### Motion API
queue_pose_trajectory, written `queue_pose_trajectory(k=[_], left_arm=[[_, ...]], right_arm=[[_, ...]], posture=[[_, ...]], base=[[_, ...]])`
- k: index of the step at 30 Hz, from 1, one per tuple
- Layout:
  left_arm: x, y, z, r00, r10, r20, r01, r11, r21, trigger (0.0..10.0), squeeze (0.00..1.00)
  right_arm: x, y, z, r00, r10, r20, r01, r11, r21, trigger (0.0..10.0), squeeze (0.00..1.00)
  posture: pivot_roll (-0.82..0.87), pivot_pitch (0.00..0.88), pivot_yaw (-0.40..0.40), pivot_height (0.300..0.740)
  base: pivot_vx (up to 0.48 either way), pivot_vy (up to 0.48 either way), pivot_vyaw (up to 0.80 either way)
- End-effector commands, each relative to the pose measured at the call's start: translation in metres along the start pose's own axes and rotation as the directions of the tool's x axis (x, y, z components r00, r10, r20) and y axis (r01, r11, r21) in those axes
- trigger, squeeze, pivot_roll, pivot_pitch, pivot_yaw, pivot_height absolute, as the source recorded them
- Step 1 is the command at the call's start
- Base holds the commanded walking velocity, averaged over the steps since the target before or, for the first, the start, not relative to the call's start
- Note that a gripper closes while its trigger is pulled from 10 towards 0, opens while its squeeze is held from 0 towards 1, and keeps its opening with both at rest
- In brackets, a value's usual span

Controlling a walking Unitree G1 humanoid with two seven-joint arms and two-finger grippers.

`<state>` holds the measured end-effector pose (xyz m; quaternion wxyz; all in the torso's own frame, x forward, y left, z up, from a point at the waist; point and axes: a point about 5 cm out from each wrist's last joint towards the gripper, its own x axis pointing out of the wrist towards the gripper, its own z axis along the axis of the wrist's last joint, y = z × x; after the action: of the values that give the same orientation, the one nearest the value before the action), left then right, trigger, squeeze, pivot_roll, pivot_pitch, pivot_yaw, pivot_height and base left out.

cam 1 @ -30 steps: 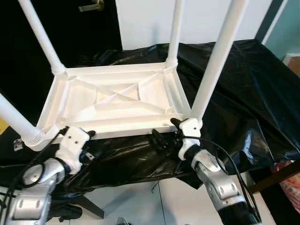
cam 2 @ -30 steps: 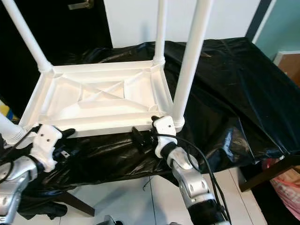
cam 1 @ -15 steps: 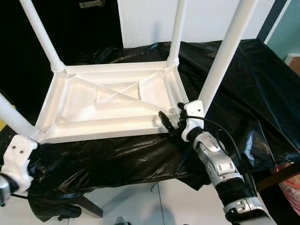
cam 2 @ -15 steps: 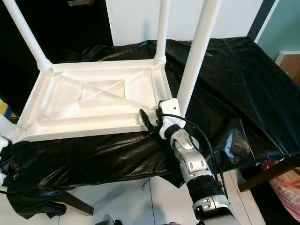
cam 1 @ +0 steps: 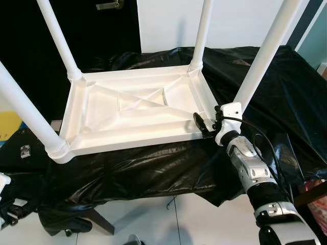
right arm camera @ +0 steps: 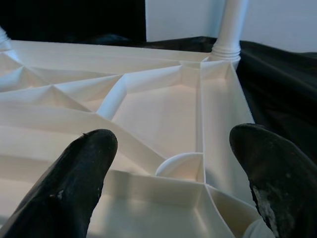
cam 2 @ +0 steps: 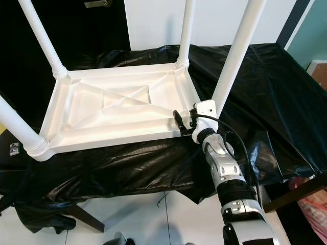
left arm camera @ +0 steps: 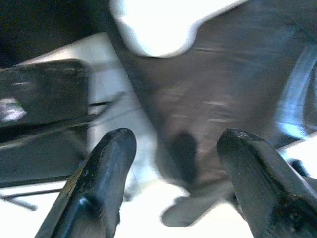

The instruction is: Building children table

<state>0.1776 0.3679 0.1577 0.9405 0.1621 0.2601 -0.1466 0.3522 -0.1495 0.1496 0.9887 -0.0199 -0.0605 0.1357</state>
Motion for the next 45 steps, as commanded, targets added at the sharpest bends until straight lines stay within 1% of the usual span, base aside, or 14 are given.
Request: queue_pose_trajectory(k=[1,4,7,11,14,19,21,23,24,26,32,37,41,45], left_arm=[[-0.003,0.026,-0.005,0.989,0.145,-0.025,-0.145,0.989,0.022,10.0,0.00],[0.010,0.058,0.010,0.932,0.357,0.059,-0.357,0.934,-0.005,10.0,0.00],[0.017,0.063,0.018,0.908,0.405,0.107,-0.404,0.914,-0.034,10.0,0.00],[0.042,0.063,0.044,0.866,0.437,0.245,-0.410,0.899,-0.154,10.0,0.00],[0.084,0.036,0.086,0.834,0.365,0.413,-0.274,0.925,-0.264,10.0,0.00],[0.107,0.010,0.103,0.823,0.266,0.503,-0.145,0.953,-0.268,10.0,0.00],[0.107,0.010,0.103,0.823,0.266,0.503,-0.145,0.953,-0.268,10.0,0.00],[0.125,-0.016,0.107,0.822,0.184,0.538,-0.055,0.967,-0.247,10.0,0.00],[0.125,-0.016,0.107,0.822,0.184,0.538,-0.055,0.967,-0.247,10.0,0.00],[0.135,-0.048,0.111,0.812,0.097,0.576,0.044,0.973,-0.225,10.0,0.00],[0.138,-0.072,0.117,0.790,0.026,0.612,0.132,0.968,-0.212,10.0,0.00],[0.136,-0.118,0.121,0.741,-0.140,0.657,0.313,0.937,-0.154,10.0,0.00],[0.133,-0.138,0.124,0.718,-0.172,0.675,0.357,0.923,-0.145,10.0,0.00],[0.130,-0.176,0.130,0.681,-0.228,0.695,0.438,0.888,-0.138,10.0,0.00]], right_arm=[[-0.001,-0.021,0.006,0.996,-0.087,0.029,0.087,0.996,0.003,10.0,0.00],[-0.001,-0.032,0.008,0.990,-0.138,0.036,0.138,0.990,-0.003,10.0,0.00],[-0.001,-0.037,0.008,0.988,-0.153,0.033,0.154,0.988,-0.016,10.0,0.00],[-0.001,-0.051,0.008,0.982,-0.187,0.028,0.188,0.982,-0.019,10.0,0.00],[-0.004,-0.060,0.007,0.975,-0.220,0.024,0.220,0.975,-0.022,10.0,0.00],[-0.008,-0.047,0.002,0.982,-0.186,0.025,0.187,0.982,-0.018,10.0,0.00],[-0.008,-0.047,0.002,0.982,-0.186,0.025,0.187,0.982,-0.018,10.0,0.00],[-0.016,-0.034,-0.008,0.987,-0.163,0.015,0.163,0.987,-0.012,10.0,0.00],[-0.016,-0.034,-0.008,0.987,-0.163,0.015,0.163,0.987,-0.012,10.0,0.00],[-0.032,-0.018,-0.025,0.989,-0.147,-0.026,0.147,0.989,0.011,10.0,0.00],[-0.047,-0.007,-0.042,0.988,-0.134,-0.081,0.136,0.990,0.027,10.0,0.00],[-0.065,-0.006,-0.068,0.959,-0.201,-0.197,0.214,0.976,0.046,10.0,0.00],[-0.068,-0.005,-0.070,0.950,-0.225,-0.218,0.241,0.969,0.049,10.0,0.00],[-0.066,-0.003,-0.070,0.938,-0.260,-0.229,0.282,0.957,0.068,10.0,0.00]], posture=[[0.08,0.067,0.002,0.740],[0.08,0.060,0.007,0.740],[0.07,0.058,0.013,0.740],[0.07,0.052,0.021,0.740],[0.06,0.052,0.028,0.740],[0.03,0.056,0.037,0.740],[0.03,0.056,0.037,0.740],[0.03,0.065,0.033,0.740],[0.03,0.065,0.033,0.740],[0.02,0.075,0.023,0.740],[0.02,0.087,0.012,0.740],[0.02,0.110,-0.012,0.740],[0.02,0.118,-0.019,0.740],[0.02,0.128,-0.035,0.740]], base=[[0.000,0.000,0.00],[0.000,0.000,0.00],[0.000,0.000,0.00],[0.000,0.000,0.00],[0.000,0.000,0.00],[0.000,0.000,0.00],[0.000,0.000,0.00],[0.000,0.000,0.00],[0.000,0.000,0.00],[0.000,0.000,0.00],[0.000,0.000,0.00],[0.000,0.000,0.00],[0.000,0.000,0.00],[0.000,0.000,0.00]])
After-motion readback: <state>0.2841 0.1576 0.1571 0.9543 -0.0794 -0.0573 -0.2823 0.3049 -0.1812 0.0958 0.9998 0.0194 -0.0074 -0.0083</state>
